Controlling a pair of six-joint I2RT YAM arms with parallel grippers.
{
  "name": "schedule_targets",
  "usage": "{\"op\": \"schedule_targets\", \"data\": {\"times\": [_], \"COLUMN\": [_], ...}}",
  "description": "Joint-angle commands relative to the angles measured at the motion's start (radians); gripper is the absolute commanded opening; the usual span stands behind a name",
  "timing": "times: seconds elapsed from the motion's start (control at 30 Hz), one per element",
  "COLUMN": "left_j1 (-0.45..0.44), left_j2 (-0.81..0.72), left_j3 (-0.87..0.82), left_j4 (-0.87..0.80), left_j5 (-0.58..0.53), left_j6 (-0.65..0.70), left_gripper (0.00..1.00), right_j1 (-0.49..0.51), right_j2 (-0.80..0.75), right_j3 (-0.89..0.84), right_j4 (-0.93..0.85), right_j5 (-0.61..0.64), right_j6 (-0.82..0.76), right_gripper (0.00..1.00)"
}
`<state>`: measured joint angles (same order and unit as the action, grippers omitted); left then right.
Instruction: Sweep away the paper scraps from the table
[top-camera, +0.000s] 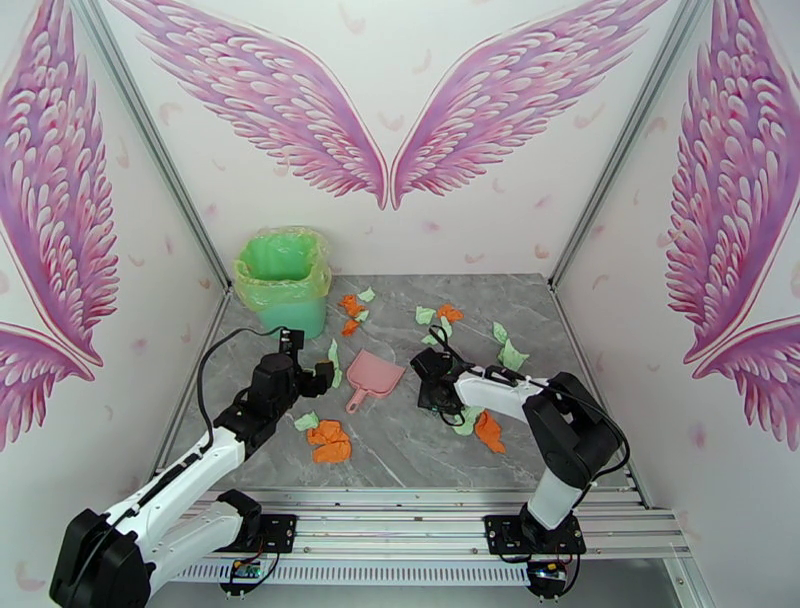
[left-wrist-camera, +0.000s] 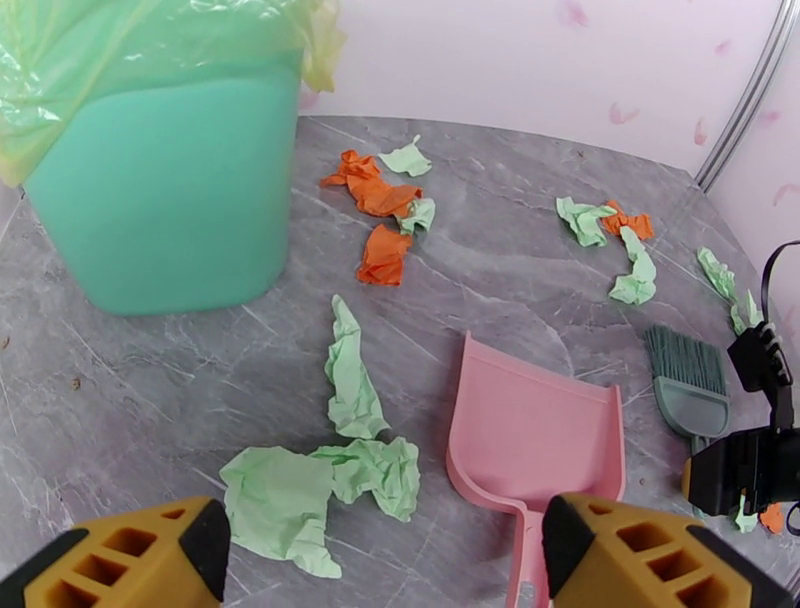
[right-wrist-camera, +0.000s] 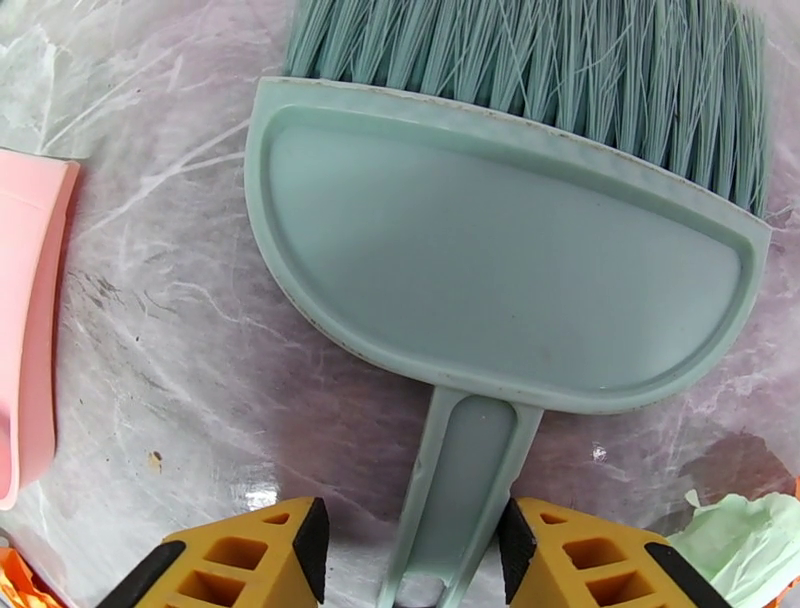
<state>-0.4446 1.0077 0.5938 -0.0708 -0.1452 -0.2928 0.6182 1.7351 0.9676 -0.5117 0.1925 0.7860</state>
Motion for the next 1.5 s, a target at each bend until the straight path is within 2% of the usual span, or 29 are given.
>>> {"op": "schedule_targets", "data": {"times": [0.0,0.13,0.33,0.43,0.57,0.67,0.93,1.17,1.47], "left_j1": [-0.01,-0.022,-0.04,-0.053,-0.068,-0.084,-0.169,-0.232,-0.266], "left_j2": [-0.019,-0.029,0.01,0.058,0.133,0.194,0.407,0.566,0.637], "left_j3": [0.04,0.038,0.069,0.116,0.171,0.185,0.262,0.319,0.379], "left_j4": [-0.035,-0.034,-0.043,-0.064,-0.037,0.047,0.297,0.543,0.602], "left_j5": [0.023,0.037,0.044,0.079,0.197,0.297,0.466,0.588,0.597], "left_j6": [-0.018,-0.028,-0.036,-0.059,-0.133,-0.219,-0.454,-0.613,-0.636], "left_gripper": [0.86,0.8,0.79,0.81,0.82,0.82,0.77,0.74,0.72], "right_j1": [-0.007,-0.006,-0.007,-0.005,-0.004,-0.002,0.006,0.012,0.023], "right_j2": [0.012,-0.007,-0.06,-0.131,-0.28,-0.402,-0.64,-0.715,-0.698], "right_j3": [-0.055,-0.106,-0.104,-0.092,-0.078,-0.059,-0.046,-0.056,-0.06], "right_j4": [0.035,0.072,0.039,0.004,-0.05,-0.103,-0.139,-0.114,-0.076], "right_j5": [-0.004,-0.01,0.006,0.028,0.055,0.077,0.066,0.055,0.005], "right_j6": [0.003,0.007,-0.047,-0.108,-0.185,-0.232,-0.304,-0.323,-0.3], "right_gripper": [0.44,0.34,0.21,0.21,0.21,0.22,0.22,0.22,0.22]}}
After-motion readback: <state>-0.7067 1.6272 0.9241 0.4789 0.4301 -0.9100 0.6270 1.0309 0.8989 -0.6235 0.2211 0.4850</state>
